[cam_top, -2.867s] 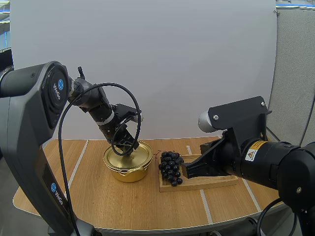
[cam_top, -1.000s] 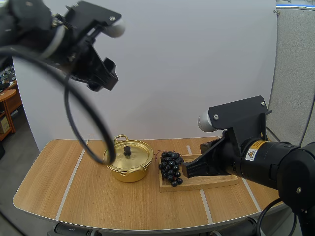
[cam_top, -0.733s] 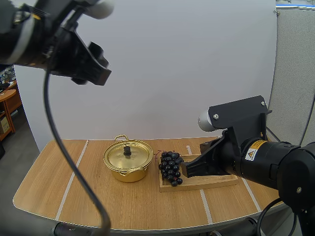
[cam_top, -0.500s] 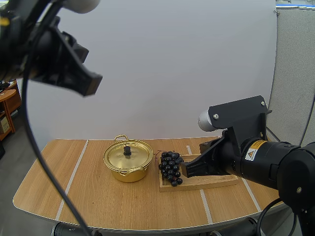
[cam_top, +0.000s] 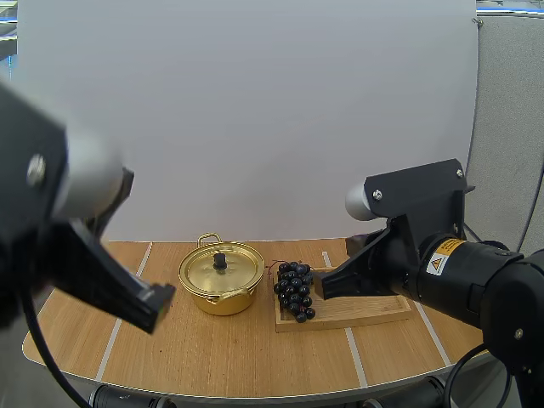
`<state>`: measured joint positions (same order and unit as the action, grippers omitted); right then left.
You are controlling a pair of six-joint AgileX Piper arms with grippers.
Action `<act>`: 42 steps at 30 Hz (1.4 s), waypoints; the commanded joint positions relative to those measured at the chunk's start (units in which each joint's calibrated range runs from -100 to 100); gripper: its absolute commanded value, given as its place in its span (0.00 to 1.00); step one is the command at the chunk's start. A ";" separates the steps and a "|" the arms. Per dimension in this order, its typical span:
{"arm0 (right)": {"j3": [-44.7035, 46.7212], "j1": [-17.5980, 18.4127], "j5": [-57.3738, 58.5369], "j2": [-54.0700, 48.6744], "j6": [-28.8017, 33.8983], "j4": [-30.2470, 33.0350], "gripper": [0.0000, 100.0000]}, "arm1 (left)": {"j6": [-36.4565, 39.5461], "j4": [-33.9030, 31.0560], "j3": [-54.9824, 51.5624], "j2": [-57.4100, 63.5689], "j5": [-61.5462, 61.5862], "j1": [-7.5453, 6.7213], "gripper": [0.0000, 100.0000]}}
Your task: Open the pot, put the pineapple inside, and close it
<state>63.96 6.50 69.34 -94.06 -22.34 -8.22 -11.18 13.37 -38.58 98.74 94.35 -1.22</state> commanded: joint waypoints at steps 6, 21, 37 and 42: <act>-0.42 -2.05 -17.78 -5.94 0.02 0.12 0.00 | 25.23 -14.13 -10.50 1.26 -25.64 0.04 0.00; 18.08 -3.76 -43.51 -5.94 -0.34 4.02 0.00 | 33.33 -22.70 -40.34 1.26 -68.63 0.04 0.00; 36.04 -3.76 -53.98 -5.94 -0.34 6.09 0.00 | 31.60 -22.70 -61.42 1.26 -86.99 0.04 0.00; 36.04 -4.24 -52.17 -5.94 0.02 6.09 0.00 | 31.85 -22.49 -61.42 1.26 -78.74 0.10 0.00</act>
<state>99.74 2.63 16.01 -99.67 -22.34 -2.53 20.57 -8.84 -99.71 99.80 12.36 -1.22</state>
